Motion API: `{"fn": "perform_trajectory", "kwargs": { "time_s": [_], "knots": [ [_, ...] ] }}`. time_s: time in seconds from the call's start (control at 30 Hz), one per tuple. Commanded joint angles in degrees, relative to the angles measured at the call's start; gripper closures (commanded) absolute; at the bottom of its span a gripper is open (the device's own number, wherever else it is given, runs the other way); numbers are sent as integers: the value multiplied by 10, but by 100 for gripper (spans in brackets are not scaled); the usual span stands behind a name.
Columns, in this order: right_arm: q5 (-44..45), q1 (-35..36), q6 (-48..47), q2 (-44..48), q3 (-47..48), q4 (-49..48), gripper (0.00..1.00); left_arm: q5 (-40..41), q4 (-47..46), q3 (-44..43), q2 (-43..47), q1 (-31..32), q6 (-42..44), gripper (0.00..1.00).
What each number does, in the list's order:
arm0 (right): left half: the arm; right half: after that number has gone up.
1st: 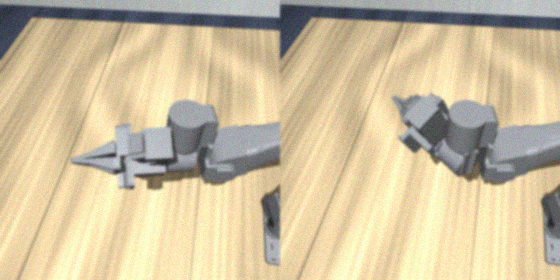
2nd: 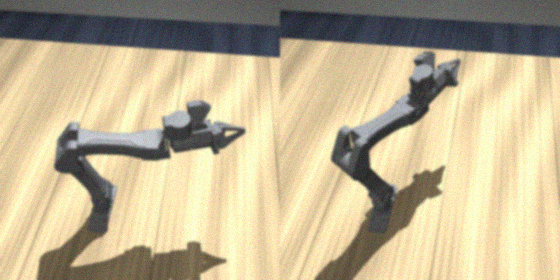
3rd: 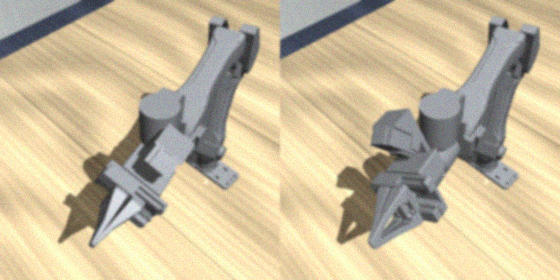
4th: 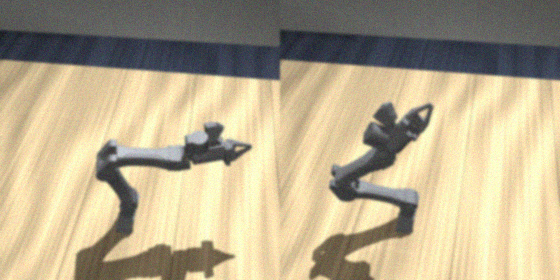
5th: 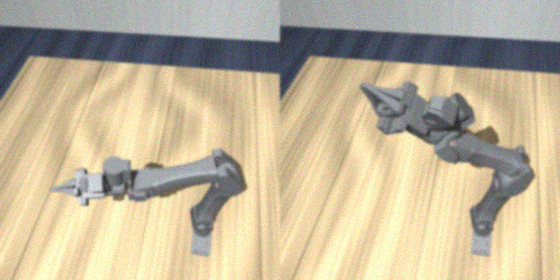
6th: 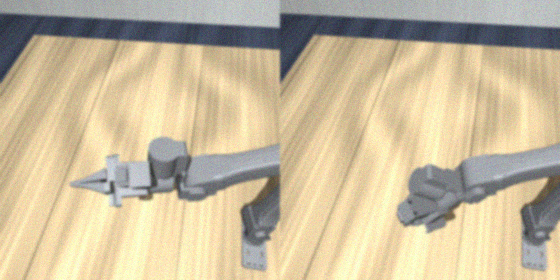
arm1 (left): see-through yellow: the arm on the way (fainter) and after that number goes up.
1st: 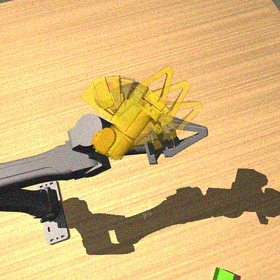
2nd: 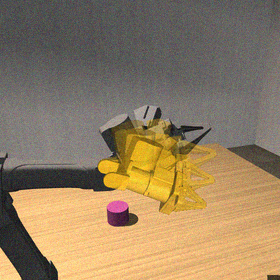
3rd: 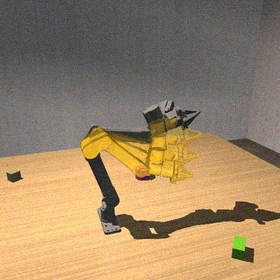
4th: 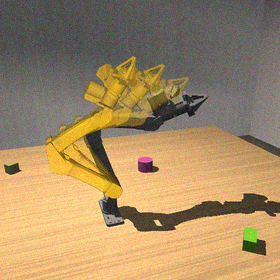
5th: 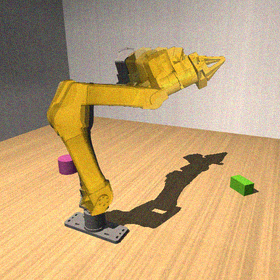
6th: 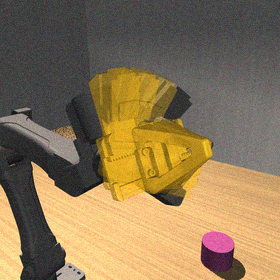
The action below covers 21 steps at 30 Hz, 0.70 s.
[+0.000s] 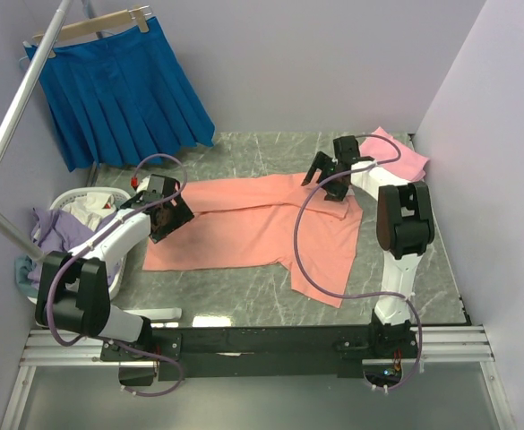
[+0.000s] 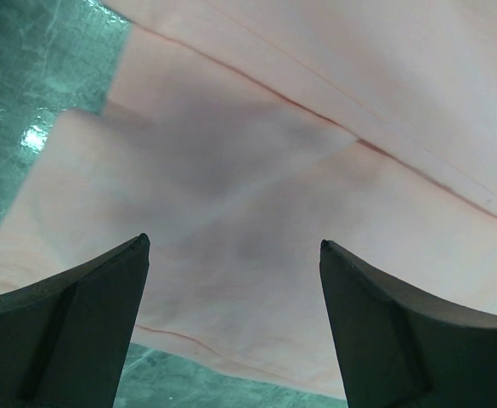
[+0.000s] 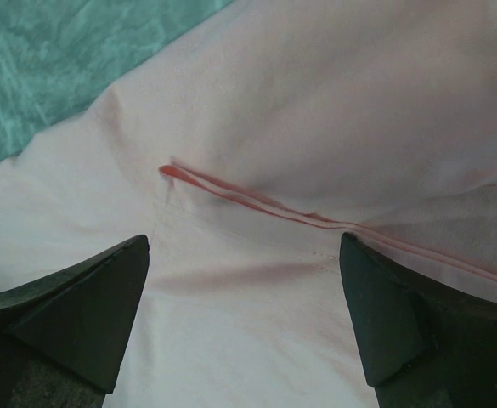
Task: Fold and stack the t-shirts
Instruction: Fold the flattened tshirt in 1/3 of the way, then grap the side of the flattened tshirt closest away from the robot with both arms
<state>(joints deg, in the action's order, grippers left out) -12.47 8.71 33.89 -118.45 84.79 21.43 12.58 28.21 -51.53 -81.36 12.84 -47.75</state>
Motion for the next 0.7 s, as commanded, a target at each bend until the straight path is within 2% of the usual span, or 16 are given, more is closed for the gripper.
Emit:
{"fn": "perform_trajectory", "kwargs": {
  "time_s": [0.0,0.1,0.23,0.3,0.4,0.53,0.67],
  "knots": [
    [78,-20,-7,5,-7,69,0,12,1,-22,-1,2,5,13],
    [80,-30,-16,8,-3,69,0,9,-4,-20,-6,2,8,13],
    [30,-28,-77,16,6,38,0,5,-10,-19,-7,2,13,12],
    [6,-26,-91,65,-29,-13,0,4,-12,-16,1,2,18,11],
    [28,-15,-88,175,-111,-84,0,28,7,-12,13,3,17,8],
    [96,6,-72,304,-183,-78,0,67,40,11,32,2,-2,8],
    [82,11,-31,398,-288,-41,0,43,59,70,68,3,-44,8]
  ]
}}
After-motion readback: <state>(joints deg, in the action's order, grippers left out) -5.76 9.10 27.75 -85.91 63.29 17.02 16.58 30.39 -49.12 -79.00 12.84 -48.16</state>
